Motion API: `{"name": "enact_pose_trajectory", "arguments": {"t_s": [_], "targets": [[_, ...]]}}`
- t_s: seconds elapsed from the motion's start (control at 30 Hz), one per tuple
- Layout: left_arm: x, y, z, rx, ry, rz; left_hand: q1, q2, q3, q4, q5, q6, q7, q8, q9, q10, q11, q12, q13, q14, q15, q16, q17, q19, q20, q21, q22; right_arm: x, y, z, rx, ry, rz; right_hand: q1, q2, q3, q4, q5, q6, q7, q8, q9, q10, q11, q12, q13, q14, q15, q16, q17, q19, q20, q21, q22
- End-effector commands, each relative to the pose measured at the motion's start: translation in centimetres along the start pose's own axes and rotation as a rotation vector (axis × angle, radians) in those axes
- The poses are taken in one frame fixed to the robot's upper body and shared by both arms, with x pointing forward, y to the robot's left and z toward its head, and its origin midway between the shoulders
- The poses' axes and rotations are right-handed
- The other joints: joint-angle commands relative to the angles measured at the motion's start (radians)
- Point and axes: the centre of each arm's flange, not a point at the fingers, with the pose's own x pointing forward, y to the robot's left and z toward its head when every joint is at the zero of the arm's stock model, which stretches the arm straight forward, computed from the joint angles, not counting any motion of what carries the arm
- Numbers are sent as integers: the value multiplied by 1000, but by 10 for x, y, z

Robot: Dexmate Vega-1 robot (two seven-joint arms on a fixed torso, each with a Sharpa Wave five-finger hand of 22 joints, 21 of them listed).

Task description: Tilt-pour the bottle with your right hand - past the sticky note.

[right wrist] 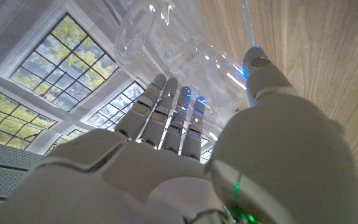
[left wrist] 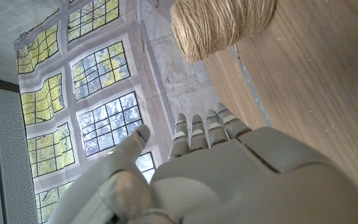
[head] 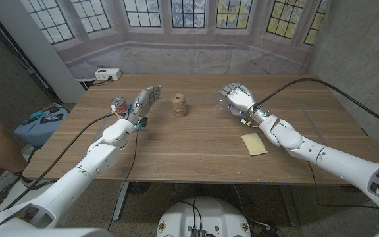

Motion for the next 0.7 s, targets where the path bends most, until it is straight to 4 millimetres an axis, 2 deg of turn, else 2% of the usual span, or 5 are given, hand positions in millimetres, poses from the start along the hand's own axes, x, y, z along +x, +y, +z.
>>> {"name": "enact_pose_trajectory", "arguments": {"t_s": [0.03,0.43,0.7], "targets": [[2,-2,-1,-6,0,-6,12,2,0,-6,-2,7,0,-1,4,7,3,-2,4,6,2,2,3,9,0,3,2,1,-4,-2,106,52,18,-2,5,57,44,7,8,7,9,1,38,-26,5,7,9,-137,1,6,9,-9,1,2],[2,-4,-4,-12,1,-3,13,2,0,-7,-2,7,-1,-1,4,7,1,-2,4,5,2,2,3,9,0,3,2,5,-14,-9,272,116,31,-3,5,56,44,5,13,10,11,0,42,-24,6,6,11,-136,1,14,10,-8,1,2],[-2,-2,-6,-12,2,7,13,2,-1,-6,-2,6,0,-1,4,5,0,-3,4,5,1,2,3,9,0,3,2,7,-17,-6,344,120,42,-9,8,47,48,1,14,11,11,0,42,-18,7,7,9,-133,5,27,10,-8,0,2]]}}
